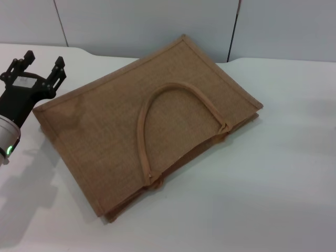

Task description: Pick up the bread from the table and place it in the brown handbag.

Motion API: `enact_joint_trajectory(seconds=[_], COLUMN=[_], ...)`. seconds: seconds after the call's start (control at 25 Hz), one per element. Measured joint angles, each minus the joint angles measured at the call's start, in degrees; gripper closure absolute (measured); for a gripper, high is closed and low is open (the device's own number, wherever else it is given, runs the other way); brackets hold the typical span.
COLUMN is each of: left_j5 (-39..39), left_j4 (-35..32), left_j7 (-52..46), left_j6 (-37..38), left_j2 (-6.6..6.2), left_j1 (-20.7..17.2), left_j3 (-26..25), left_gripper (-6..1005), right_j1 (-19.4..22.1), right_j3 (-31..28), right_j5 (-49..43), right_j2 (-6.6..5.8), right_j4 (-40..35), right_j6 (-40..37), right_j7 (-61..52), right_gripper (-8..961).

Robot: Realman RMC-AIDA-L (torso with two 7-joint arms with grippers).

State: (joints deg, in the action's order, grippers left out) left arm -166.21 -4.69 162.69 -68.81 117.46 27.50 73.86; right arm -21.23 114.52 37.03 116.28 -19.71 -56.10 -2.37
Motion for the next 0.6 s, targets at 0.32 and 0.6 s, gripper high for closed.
enact_joint_trajectory(seconds=[0.32,0.6], left_j5=[0.0,-0.1], left_j4=[0.2,0.4], left_j7=[0.0,0.1], left_j6=[-0.1,0.4], left_j2=[-0.11,-0.2], left_j1=[0.0,0.0], left_j3=[-1.9,-2.2], left_gripper=[280,280], right_j1=[0.3,-0.1], right_j3=[-0.5,-0.5], right_j5=[0.0,0.0], right_j2=[-0.03,-0.13], right_j4=[0.1,0.3], right_j6=[0.0,0.4], right_j7=[-0.2,-0.2], right_gripper=[161,161])
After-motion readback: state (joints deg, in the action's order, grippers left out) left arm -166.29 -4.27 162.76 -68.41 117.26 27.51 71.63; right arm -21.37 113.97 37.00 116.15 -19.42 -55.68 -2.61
